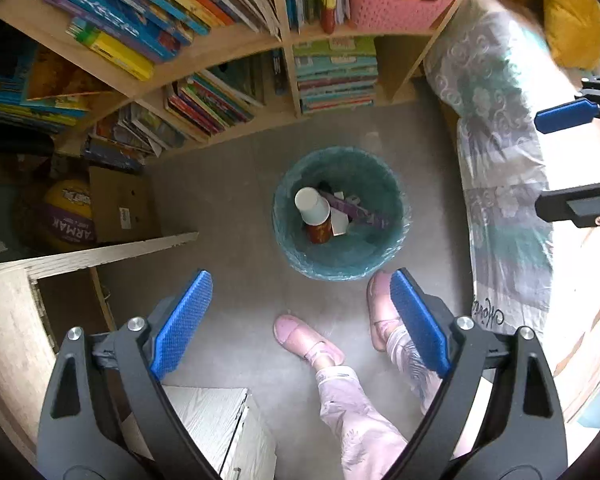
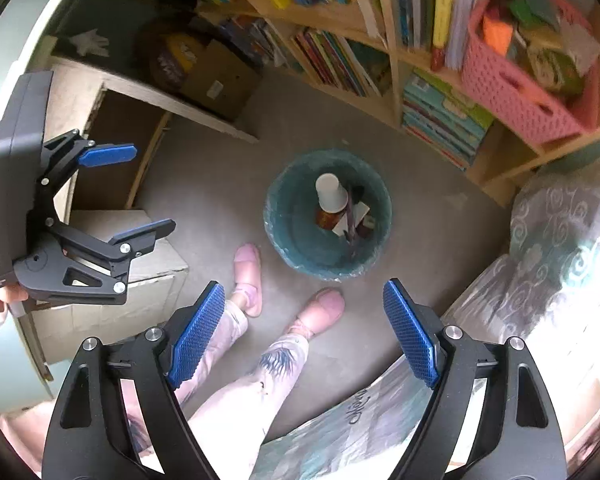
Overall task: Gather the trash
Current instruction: 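Return both tools to the table toward the two boxes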
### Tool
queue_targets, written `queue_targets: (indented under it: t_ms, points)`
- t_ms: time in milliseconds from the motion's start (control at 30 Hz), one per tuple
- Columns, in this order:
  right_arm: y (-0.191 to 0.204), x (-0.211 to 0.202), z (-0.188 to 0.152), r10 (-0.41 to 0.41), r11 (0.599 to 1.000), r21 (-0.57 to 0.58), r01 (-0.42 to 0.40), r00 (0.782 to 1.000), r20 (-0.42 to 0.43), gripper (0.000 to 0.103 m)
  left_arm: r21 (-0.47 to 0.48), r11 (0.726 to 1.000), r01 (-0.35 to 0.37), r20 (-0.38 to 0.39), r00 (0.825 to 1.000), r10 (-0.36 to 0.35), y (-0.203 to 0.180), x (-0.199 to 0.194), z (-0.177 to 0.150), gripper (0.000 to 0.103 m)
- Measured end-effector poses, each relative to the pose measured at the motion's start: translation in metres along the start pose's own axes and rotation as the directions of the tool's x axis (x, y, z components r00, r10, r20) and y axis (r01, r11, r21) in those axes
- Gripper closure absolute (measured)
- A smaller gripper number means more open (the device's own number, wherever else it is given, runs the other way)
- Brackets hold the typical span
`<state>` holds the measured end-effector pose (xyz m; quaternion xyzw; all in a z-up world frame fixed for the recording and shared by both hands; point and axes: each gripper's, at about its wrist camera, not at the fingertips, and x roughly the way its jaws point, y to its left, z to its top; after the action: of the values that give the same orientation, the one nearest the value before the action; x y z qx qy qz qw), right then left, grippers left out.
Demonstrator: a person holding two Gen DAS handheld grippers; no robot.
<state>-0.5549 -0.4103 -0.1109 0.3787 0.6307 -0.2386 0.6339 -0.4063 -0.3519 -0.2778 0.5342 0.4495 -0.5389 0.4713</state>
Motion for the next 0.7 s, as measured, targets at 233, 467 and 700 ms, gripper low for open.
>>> queue_targets:
  t_ms: [233,467,700]
  points:
    - [0.037,-0.048,0.019,0.014,0.995,-0.102,-0.009,0.998,0.054,0.021,-0.095,0.995,0.023,0.098,0.995,-0.013,0.022,-0.065,-0.017,0.009]
    - [0.110,-0.085,0.055,0.036,0.964,-0.267,-0.010,0.995,0.093,0.021,-0.212,0.976,-0.058,0.160,0.983,0.093,0.073,-0.133,-0.057,0.007]
    - [0.195,-0.112,0.092,0.068,0.898,-0.441,-0.006,0.990,0.125,0.021,-0.400,0.912,-0.097,0.197,0.962,0.188,0.162,-0.200,-0.113,0.007]
